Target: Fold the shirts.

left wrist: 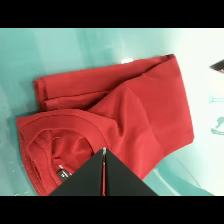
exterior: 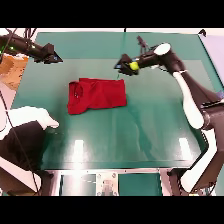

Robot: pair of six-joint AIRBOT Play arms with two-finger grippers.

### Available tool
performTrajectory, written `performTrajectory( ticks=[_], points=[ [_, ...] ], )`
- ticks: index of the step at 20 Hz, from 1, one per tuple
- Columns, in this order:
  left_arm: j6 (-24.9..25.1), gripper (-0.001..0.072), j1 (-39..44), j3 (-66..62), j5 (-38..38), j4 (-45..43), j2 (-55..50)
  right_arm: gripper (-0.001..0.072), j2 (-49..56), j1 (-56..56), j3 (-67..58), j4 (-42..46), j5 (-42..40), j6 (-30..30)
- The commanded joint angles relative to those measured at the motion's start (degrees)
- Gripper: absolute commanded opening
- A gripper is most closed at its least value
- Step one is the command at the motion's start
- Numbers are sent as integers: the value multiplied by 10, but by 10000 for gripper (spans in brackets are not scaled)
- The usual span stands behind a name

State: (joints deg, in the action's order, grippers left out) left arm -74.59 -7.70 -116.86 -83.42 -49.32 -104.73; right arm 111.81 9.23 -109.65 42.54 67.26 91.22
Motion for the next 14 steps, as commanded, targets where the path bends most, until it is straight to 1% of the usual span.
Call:
performTrajectory(
  ticks=[1,2,5,7,11,12,13,14],
  points=[
    [1,26,0,0,0,0,0,513,-7,-66,35,70,87,11],
    [1,26,0,0,0,0,0,534,-7,-66,62,70,75,7],
    [1,26,0,0,0,-6,0,534,-6,-34,153,55,-4,-18],
    [1,26,0,0,-1,-19,0,534,1,-5,194,43,-49,-19],
    [-2,25,0,0,0,-64,0,534,21,46,204,-45,-89,-52],
    [-4,25,0,0,0,-87,0,499,21,56,203,-63,-102,-57],
    [-5,25,0,0,0,-112,0,280,21,62,200,-84,-105,-69],
    [-10,25,0,0,0,-138,0,94,20,63,194,-102,-103,-77]
  ],
)
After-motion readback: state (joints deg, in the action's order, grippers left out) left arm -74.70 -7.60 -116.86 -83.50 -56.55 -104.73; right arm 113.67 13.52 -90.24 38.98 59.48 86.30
